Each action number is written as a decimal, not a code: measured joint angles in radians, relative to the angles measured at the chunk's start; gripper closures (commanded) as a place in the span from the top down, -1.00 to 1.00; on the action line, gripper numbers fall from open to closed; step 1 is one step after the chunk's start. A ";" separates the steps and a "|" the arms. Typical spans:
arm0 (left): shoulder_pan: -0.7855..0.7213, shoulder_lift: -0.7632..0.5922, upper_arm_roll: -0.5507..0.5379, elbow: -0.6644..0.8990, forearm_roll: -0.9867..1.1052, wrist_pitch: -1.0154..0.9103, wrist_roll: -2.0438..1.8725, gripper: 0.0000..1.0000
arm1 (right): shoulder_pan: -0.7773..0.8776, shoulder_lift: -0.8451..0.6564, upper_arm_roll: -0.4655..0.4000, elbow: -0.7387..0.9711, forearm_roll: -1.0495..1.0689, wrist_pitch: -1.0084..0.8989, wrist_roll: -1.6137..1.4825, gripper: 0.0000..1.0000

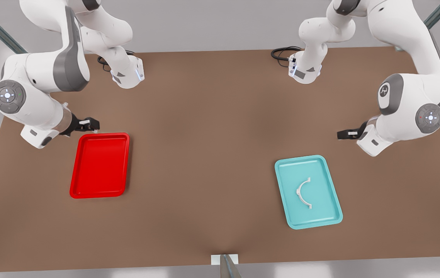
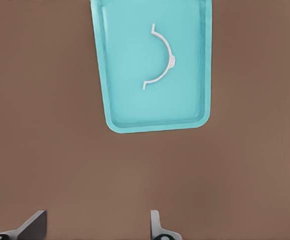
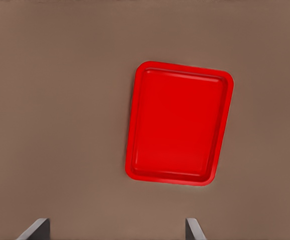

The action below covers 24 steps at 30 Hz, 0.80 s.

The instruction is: Take the drainage pipe clamp from the left arm, pass it to the right arm, and place it in the plate on the right side

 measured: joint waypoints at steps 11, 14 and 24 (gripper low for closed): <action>-0.057 0.609 0.001 0.345 -0.009 0.260 -0.162 1.00 | -0.001 0.027 0.001 -0.011 0.000 0.066 -0.025 1.00; -0.064 0.668 -0.005 0.348 -0.006 0.379 -0.255 1.00 | -0.001 0.032 0.001 -0.013 -0.002 0.075 -0.033 1.00; -0.130 0.721 -0.008 0.332 0.094 0.553 -0.514 1.00 | -0.001 0.035 0.001 -0.027 0.002 0.089 -0.053 1.00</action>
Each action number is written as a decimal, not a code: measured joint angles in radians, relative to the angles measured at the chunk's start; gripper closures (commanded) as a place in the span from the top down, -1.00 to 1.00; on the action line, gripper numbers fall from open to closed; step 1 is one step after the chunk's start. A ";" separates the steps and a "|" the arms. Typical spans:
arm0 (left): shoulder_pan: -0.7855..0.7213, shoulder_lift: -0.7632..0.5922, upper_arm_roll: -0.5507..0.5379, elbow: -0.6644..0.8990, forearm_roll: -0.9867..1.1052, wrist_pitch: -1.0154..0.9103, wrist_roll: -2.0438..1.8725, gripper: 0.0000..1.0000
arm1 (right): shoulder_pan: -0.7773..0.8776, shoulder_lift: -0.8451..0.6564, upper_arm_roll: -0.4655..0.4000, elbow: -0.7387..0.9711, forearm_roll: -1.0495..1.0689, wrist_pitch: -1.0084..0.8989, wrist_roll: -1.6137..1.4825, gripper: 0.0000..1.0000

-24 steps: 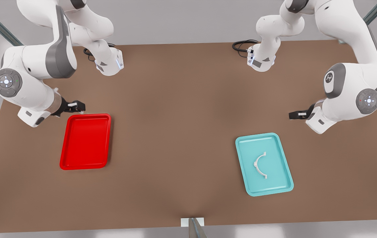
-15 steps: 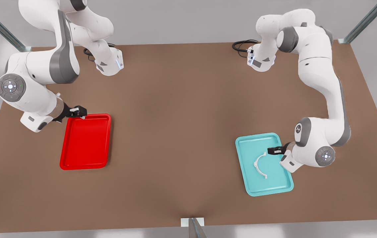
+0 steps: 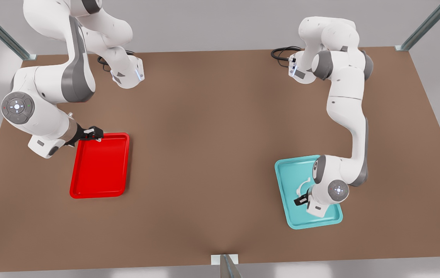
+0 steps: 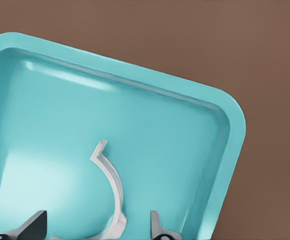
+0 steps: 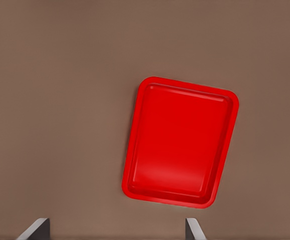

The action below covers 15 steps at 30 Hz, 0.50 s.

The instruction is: Take the drainage pipe clamp from the left arm, pass it to the right arm, and place it in the plate on the right side

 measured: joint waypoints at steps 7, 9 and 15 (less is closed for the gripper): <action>0.001 0.023 0.000 -0.032 0.017 0.045 -0.126 1.00 | 0.000 0.001 -0.001 -0.008 -0.001 0.008 -0.009 1.00; 0.001 0.031 0.000 -0.033 0.018 0.057 -0.160 1.00 | 0.000 0.001 -0.001 -0.011 -0.002 0.010 -0.011 1.00; 0.004 0.046 0.000 -0.033 0.019 0.082 -0.250 0.35 | -0.002 0.000 -0.001 -0.017 -0.005 0.017 -0.016 1.00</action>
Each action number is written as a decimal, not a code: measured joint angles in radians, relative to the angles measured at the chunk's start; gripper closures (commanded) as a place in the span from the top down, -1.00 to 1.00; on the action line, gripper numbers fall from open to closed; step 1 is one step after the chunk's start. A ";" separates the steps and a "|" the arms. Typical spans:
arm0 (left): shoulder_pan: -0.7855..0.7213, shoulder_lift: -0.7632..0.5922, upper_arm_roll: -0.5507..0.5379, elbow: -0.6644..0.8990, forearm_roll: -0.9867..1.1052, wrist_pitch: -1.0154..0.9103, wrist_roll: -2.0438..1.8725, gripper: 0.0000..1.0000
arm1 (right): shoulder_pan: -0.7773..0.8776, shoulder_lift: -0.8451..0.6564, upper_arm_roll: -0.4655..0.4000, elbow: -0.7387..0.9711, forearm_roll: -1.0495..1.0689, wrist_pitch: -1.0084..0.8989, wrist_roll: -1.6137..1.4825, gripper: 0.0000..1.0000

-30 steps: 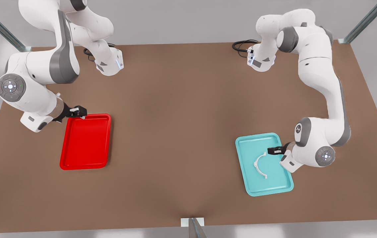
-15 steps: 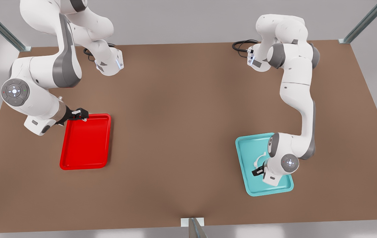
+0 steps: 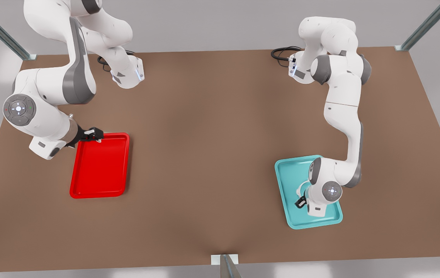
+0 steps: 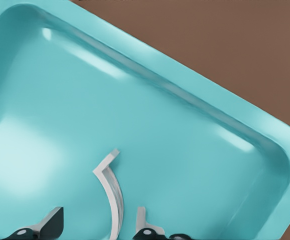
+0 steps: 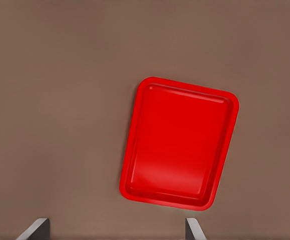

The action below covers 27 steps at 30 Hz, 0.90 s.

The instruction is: Take the drainage pipe clamp from the left arm, pass it to the right arm, and place it in the plate on the right side

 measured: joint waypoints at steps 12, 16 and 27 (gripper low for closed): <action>0.005 0.001 0.000 0.000 -0.017 0.020 -0.109 0.04 | 0.000 -0.001 0.000 -0.026 -0.006 0.012 -0.008 1.00; 0.005 0.004 0.000 0.001 -0.022 0.024 -0.132 0.04 | 0.000 0.000 0.000 -0.028 -0.007 0.014 -0.010 1.00; 0.010 0.001 0.000 0.006 -0.055 0.025 -0.184 -0.57 | 0.000 0.000 0.000 -0.034 -0.008 0.018 -0.014 1.00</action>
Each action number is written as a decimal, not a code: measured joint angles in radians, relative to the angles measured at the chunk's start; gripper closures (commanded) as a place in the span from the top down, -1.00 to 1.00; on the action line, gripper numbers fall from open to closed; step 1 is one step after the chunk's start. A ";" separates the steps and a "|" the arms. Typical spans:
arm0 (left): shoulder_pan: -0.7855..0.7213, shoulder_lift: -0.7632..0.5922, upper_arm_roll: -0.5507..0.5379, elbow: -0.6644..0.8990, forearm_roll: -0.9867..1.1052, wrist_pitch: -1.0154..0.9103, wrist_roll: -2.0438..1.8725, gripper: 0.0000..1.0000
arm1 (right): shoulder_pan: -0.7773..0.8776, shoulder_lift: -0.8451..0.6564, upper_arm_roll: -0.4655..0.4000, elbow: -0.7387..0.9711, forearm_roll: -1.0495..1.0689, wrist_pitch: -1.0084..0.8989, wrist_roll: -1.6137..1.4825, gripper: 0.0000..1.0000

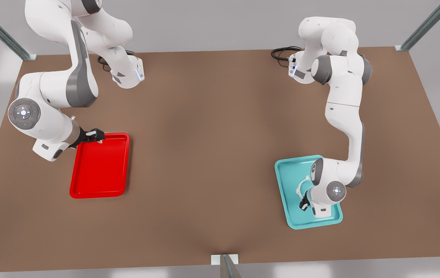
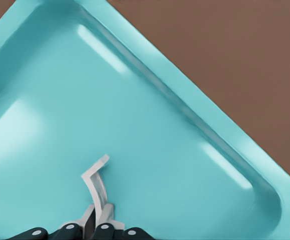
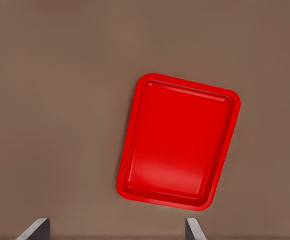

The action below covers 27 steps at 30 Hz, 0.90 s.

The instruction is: Take the drainage pipe clamp from the left arm, pass it to the right arm, and place it in the plate on the right side

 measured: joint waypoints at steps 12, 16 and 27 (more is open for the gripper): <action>-0.019 -0.124 -0.050 0.044 -0.034 -0.145 -0.056 -0.57 | 0.082 0.048 0.009 0.024 0.001 0.015 -0.002 1.00; -0.146 -0.127 -0.141 0.125 -0.034 -0.235 -0.196 -0.57 | 0.183 0.109 0.011 0.040 0.006 0.048 0.001 1.00; -0.377 -0.093 -0.143 0.165 -0.040 -0.150 -0.743 -0.57 | 0.423 0.257 0.012 0.041 0.048 0.254 0.057 1.00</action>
